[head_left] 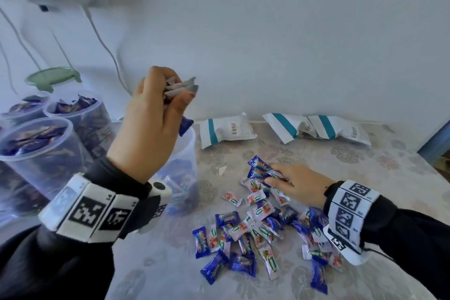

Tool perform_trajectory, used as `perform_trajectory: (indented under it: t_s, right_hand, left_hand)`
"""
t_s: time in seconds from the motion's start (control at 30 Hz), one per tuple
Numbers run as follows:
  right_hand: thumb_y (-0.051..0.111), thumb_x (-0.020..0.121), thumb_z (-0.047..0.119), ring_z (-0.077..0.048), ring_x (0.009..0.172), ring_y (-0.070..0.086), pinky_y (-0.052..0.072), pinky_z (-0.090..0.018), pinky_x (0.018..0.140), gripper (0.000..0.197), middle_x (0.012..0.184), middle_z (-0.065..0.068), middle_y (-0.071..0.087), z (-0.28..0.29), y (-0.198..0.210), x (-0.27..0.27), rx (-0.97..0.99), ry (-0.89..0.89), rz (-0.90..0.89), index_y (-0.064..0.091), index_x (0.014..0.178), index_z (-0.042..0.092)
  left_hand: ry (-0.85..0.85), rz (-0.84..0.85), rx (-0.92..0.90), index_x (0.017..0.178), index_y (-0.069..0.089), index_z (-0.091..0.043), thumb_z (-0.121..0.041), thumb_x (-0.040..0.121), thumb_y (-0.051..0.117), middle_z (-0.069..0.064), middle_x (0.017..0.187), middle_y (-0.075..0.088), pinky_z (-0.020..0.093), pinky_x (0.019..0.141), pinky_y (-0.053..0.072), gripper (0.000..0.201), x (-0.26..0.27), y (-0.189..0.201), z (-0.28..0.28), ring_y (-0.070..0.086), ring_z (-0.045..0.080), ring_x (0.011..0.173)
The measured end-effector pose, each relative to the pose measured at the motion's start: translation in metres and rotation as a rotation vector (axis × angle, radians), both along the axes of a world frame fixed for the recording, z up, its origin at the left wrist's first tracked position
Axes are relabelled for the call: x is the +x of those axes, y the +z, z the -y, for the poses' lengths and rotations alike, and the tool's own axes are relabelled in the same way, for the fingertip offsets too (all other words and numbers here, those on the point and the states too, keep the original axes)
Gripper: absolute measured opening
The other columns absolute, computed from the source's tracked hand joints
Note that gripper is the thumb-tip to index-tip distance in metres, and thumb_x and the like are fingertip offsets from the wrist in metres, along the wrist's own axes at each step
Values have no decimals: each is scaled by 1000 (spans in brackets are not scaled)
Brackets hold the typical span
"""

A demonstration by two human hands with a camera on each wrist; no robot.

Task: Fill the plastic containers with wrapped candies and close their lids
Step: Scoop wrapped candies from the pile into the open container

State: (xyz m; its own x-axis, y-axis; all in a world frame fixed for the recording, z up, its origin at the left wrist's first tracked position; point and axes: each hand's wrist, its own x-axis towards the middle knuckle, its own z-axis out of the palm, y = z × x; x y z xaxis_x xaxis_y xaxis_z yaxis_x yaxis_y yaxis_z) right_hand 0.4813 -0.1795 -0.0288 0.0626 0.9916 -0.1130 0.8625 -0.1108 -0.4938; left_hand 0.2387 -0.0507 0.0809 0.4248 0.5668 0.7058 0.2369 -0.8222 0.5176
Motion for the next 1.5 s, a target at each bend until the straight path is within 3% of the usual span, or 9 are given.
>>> perform_trajectory:
  t_s: [0.13,0.3,0.5,0.57,0.73,1.0,1.23,1.37,1.5]
  right_hand:
    - [42,98,37,-20,91,61,47,-31,80,29,103,-4,66,-7,12,-10,-10,8,5,53,121,22]
    - [46,98,31,10,62,51,36,-10,57,19,75,11,55,-26,42,-27,119,32,-16,53,113,24]
    - [51,96,23,11,51,52,35,-8,50,13,57,14,51,-54,87,-54,310,53,-106,59,105,18]
    - [52,96,23,9,47,52,34,-8,48,10,47,12,52,-64,100,-62,334,83,-119,58,104,20]
    - [50,95,36,-1,55,50,32,-14,52,17,71,8,62,-95,125,-81,244,198,-11,59,105,26]
    - [66,81,48,1,48,43,28,-15,47,28,56,10,46,-125,140,-111,131,287,161,61,86,21]
    - [57,94,27,-23,47,48,40,-24,51,27,68,-22,58,-136,113,-137,637,154,-282,59,83,3]
    - [48,97,25,-27,60,62,51,-42,61,25,72,-17,61,-134,86,-152,695,109,-400,57,88,4]
    - [32,100,32,-9,86,65,50,-25,82,36,88,-2,68,-124,76,-150,592,185,-498,58,102,8]
  left_hand:
    - [47,-56,-44,104,46,-4,-11,95,48,-3,83,45,11,65,34,12,-13,-16,-18,43,17,76]
    - [-27,-129,-120,100,40,-18,-47,92,38,-8,85,49,7,68,35,30,-27,-38,-28,49,4,80]
    - [33,-232,-97,111,50,-19,-53,87,31,-13,103,53,56,106,26,46,-34,-51,-26,51,8,111]
    - [67,-249,-97,120,52,-15,-56,85,34,-6,120,49,48,108,27,57,-37,-55,-28,44,23,123]
    - [40,-185,-250,137,35,-16,-80,64,42,-10,129,36,17,99,24,98,-48,-63,-26,28,-5,118]
    - [14,-159,-411,144,26,-12,-68,63,67,0,142,37,18,101,25,107,-52,-73,-26,31,1,127]
    - [-11,-101,-487,144,26,-16,-73,54,63,-10,136,37,19,99,30,112,-51,-75,-25,36,2,128]
    - [-28,-97,-481,143,28,-17,-73,52,61,-9,140,38,16,99,30,112,-52,-77,-27,37,2,129]
    - [-32,-112,-452,142,30,-20,-75,56,61,-6,141,40,18,101,29,107,-52,-75,-26,37,2,130]
